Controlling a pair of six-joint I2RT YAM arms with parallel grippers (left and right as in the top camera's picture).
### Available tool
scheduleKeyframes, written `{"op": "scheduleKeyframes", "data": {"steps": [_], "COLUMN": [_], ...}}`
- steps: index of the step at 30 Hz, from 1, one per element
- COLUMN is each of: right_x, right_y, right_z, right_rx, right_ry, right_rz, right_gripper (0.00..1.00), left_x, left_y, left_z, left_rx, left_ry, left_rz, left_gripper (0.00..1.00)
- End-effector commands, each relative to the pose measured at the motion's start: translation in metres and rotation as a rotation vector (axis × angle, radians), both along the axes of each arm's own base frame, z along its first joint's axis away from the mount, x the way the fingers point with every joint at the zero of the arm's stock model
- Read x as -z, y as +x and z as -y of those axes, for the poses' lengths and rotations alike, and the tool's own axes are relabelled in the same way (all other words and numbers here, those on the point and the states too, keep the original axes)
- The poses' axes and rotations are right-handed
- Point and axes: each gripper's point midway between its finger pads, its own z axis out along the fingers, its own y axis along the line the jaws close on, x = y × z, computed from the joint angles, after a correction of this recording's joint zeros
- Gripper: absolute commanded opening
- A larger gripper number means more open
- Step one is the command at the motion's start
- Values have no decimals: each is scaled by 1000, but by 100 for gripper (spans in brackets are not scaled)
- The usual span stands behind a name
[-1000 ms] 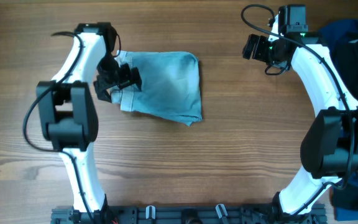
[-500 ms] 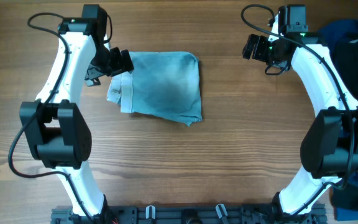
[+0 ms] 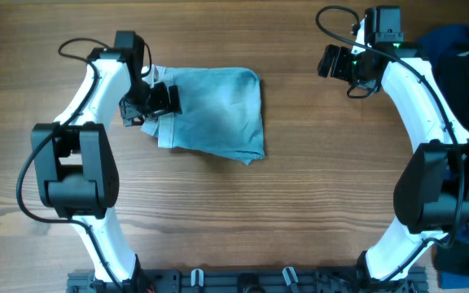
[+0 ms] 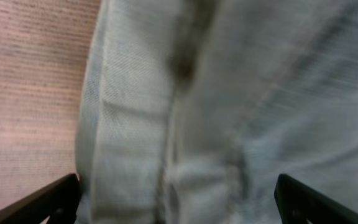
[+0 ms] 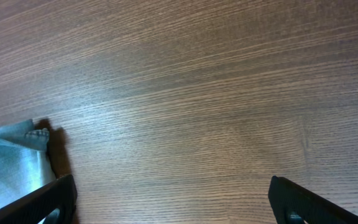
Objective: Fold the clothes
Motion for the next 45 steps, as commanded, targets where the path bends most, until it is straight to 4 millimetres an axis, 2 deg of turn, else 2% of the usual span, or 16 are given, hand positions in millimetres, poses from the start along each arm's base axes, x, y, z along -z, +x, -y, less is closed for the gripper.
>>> {"op": "scheduleKeyframes", "data": {"steps": [1,8,10,12,13,16,18,21,24,27,30,34,38,40,43,45], "right_x": [-10,-10,-10,-10,-10,-10,-10,-10,-10,-10,-10,-10,-10,-10,-10,-10], "right_y": [4,4,4,4,4,4,4,4,4,4,4,4,4,4,4,4], "right_z": [2,2,2,2,2,2,2,2,2,2,2,2,2,2,2,2], "right_rx": [-5,-5,-5,-5,-5,-5,-5,-5,-5,-5,-4,-5,-5,-5,-5,-5], "right_ry": [-15,-15,-15,-15,-15,-15,-15,-15,-15,-15,-15,-15,-15,-15,-15,-15], "right_rz": [27,27,27,27,27,27,27,27,27,27,27,27,27,27,27,27], "right_gripper": [100,100,100,100,100,100,100,100,100,100,100,100,100,100,100,100], "left_x": [28,43,43,43,43,43,43,32,3,-51,-117,-181,-220,-235,-247,-247], "left_y": [-9,-17,-18,-18,-19,-21,-22,-15,2,25,45,58,67,78,88,89], "left_z": [-1,9,9,9,9,9,9,12,18,40,71,109,131,131,131,129], "left_rx": [17,18,18,18,17,15,15,5,-23,27,33,43,55,17,2,-7], "left_ry": [-18,-78,-78,-78,-77,-77,-77,-94,-102,-137,-184,-253,-296,-300,-303,-298], "left_rz": [-31,-52,-55,-58,-60,-69,-75,-48,22,177,357,559,707,780,841,843], "left_gripper": [100,98,81,43,30,12,4,4,4,4,4,4,4,4,4,4]}}
